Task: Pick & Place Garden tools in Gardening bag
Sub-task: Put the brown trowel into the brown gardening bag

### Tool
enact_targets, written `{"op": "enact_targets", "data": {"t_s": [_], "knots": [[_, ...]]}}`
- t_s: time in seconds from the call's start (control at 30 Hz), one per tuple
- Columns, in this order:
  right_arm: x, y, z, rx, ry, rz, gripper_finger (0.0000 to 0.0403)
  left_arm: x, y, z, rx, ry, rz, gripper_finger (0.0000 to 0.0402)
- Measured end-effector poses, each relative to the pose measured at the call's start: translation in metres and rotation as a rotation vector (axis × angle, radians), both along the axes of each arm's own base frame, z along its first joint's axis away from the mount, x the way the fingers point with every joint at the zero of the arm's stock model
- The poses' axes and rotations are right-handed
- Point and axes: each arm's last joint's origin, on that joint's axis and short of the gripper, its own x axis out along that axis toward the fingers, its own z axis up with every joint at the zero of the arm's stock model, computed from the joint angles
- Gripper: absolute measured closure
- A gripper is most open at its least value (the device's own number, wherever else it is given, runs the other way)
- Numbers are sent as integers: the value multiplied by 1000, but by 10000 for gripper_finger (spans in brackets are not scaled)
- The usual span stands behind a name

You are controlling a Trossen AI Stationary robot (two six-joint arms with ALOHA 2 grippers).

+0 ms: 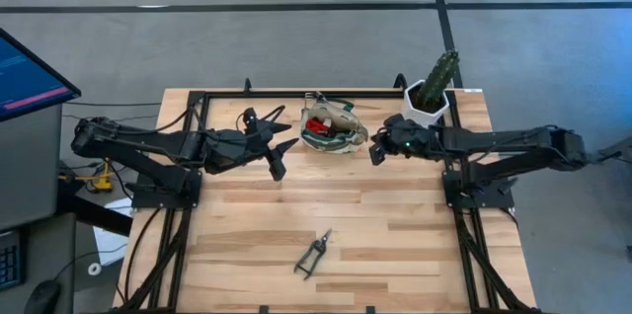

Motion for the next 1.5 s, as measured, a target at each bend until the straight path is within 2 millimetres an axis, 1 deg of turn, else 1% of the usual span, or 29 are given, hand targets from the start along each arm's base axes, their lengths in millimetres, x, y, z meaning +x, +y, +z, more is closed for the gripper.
{"op": "enact_targets", "data": {"t_s": [0.1, 0.23, 0.3, 0.43, 0.7, 0.87, 1.0, 1.1, 1.17, 1.23, 1.33, 1.43, 1.5], "knots": [[7, -5, -5, -14, 5, -10, 403, 0, 0, 0, -1, 0, 0, 231], [12, -7, -13, 60, 12, 13, 403, 0, 0, 0, -2, -1, 0, 231], [16, -4, -13, 59, -4, 36, 403, 0, 0, 0, -2, 0, 0, 231], [22, -1, -8, 51, -79, 58, 403, 0, 0, 0, -2, 2, 0, 231], [24, -1, -6, 53, -116, 56, 403, 0, 0, -1, -1, 7, 0, 231], [34, -4, -8, 46, -168, 57, 403, 0, 0, -1, -1, 8, -1, 231], [42, -4, -18, 62, -148, 71, 403, 0, 0, -1, -1, 9, -2, 231], [44, -5, -20, 66, -143, 72, 403, 0, 0, -1, -1, 14, -3, 231], [44, -5, -14, 55, -154, 79, 403, 0, 0, -1, -1, 15, -4, 231], [41, -4, -1, 35, -150, 96, 403, 0, 0, -1, -1, 15, -3, 231], [35, -5, 21, -7, -100, 111, 403, 0, 0, -1, -1, 15, -3, 231], [29, -12, 35, -63, -29, 83, 403, 0, 0, -1, -1, 15, -3, 231], [27, -22, 41, -77, 1, 83, 403, 0, 0, -1, 0, 15, -3, 231]]}}
